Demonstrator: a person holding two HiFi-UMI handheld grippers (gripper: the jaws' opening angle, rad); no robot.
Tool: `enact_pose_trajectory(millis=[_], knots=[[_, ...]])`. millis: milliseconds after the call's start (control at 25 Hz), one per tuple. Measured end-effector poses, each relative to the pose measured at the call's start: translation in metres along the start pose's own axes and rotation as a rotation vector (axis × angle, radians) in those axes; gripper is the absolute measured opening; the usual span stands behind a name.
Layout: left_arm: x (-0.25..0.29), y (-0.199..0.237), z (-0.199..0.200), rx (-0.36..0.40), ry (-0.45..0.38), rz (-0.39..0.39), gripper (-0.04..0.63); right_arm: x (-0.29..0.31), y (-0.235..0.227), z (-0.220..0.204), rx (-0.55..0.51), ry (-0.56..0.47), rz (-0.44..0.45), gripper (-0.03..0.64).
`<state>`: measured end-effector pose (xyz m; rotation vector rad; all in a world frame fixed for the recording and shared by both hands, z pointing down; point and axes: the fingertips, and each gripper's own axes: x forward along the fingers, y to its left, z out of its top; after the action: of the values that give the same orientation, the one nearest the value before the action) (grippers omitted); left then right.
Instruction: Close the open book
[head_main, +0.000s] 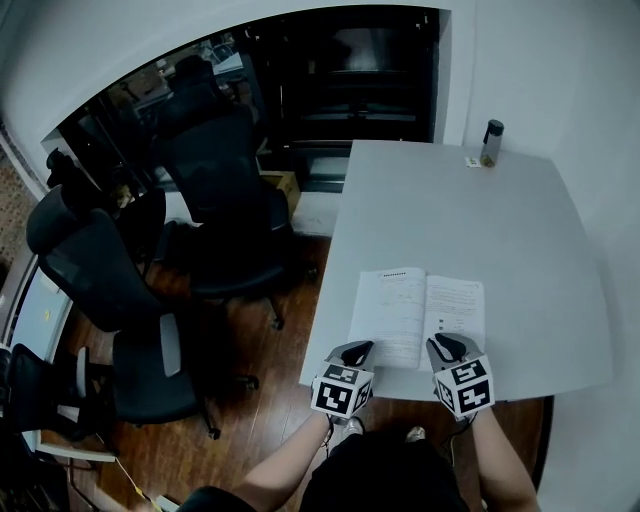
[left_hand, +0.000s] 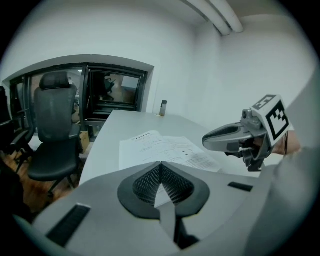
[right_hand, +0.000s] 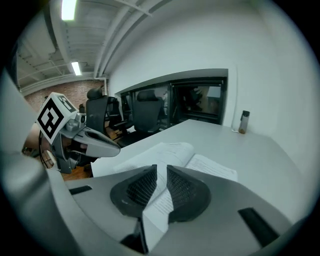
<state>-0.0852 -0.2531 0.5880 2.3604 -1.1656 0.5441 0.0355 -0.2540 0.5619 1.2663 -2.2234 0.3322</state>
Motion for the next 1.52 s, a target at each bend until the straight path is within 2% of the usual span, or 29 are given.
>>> enact_pose_trajectory(millis=[80, 320, 520, 600, 800, 880, 960, 1040, 1200, 1520], knots=[[-0.009, 0.009, -0.005, -0.008, 0.0, 0.025, 0.005, 0.013, 0.02, 0.004, -0.04, 0.004, 0.046, 0.007], [-0.035, 0.037, -0.022, -0.049, 0.007, 0.095, 0.005, 0.045, 0.087, 0.006, -0.173, 0.053, 0.212, 0.005], [-0.05, 0.052, -0.036, -0.07, 0.016, 0.126, 0.005, 0.061, 0.137, -0.02, -0.334, 0.179, 0.321, 0.005], [-0.053, 0.056, -0.041, -0.078, 0.02, 0.131, 0.005, 0.065, 0.142, -0.029, -0.397, 0.218, 0.309, 0.005], [-0.053, 0.059, -0.049, -0.095, 0.025, 0.125, 0.005, 0.075, 0.126, -0.037, -0.543, 0.237, 0.187, 0.006], [-0.052, 0.058, -0.05, -0.097, 0.028, 0.114, 0.005, 0.075, 0.122, -0.042, -0.574, 0.245, 0.182, 0.008], [-0.051, 0.055, -0.05, -0.093, 0.029, 0.102, 0.005, 0.072, 0.123, -0.042, -0.577, 0.229, 0.189, 0.01], [-0.047, 0.054, -0.05, -0.088, 0.03, 0.093, 0.005, 0.069, 0.125, -0.042, -0.597, 0.221, 0.198, 0.129], [-0.041, 0.046, -0.045, -0.078, 0.033, 0.071, 0.005, 0.068, 0.109, -0.044, -0.63, 0.239, 0.147, 0.129], [-0.027, 0.038, -0.048, -0.057, 0.055, 0.031, 0.005, 0.043, 0.065, -0.022, -0.355, 0.152, 0.063, 0.127]])
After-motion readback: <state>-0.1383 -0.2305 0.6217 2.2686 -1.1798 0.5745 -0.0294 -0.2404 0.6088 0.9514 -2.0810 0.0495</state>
